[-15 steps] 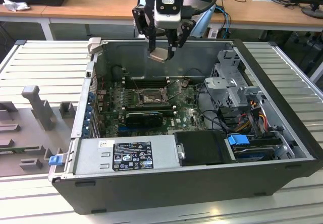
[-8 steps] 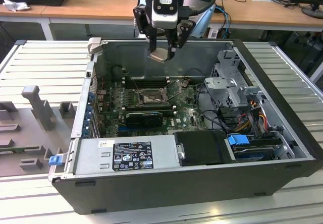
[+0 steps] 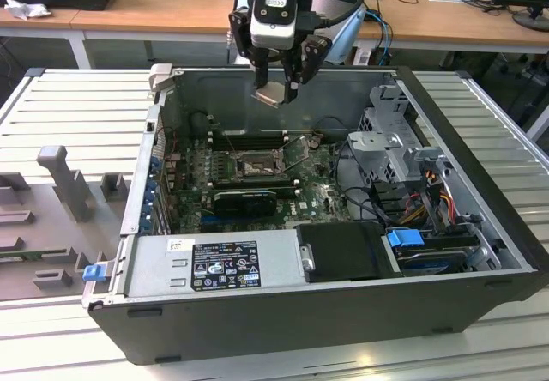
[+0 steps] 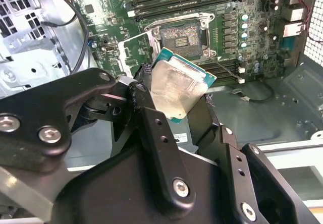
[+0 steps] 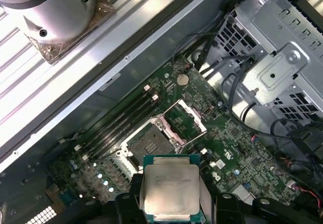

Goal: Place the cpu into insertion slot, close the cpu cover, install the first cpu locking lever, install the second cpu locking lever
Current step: 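Place the cpu into insertion slot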

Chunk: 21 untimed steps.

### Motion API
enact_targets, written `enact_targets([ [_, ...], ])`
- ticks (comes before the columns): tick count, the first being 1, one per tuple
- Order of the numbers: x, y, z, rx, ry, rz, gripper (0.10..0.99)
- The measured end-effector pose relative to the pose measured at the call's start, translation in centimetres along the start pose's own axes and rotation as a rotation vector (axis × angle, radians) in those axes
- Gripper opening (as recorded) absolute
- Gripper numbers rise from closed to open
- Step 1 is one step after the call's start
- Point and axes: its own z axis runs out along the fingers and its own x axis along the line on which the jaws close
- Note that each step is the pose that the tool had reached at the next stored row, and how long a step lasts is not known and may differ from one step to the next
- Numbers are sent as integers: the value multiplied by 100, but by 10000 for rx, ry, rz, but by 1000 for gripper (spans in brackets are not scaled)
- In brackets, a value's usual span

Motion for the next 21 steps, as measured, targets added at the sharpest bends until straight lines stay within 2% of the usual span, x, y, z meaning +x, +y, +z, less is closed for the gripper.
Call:
enact_targets([
  [3,0,0,3,-3,-26,265,529],
  [11,0,-2,20,-18,-177,1809,529],
  [15,-1,-3,32,-26,-220,2300,529],
  [21,-1,-6,65,-29,-231,2419,529],
])
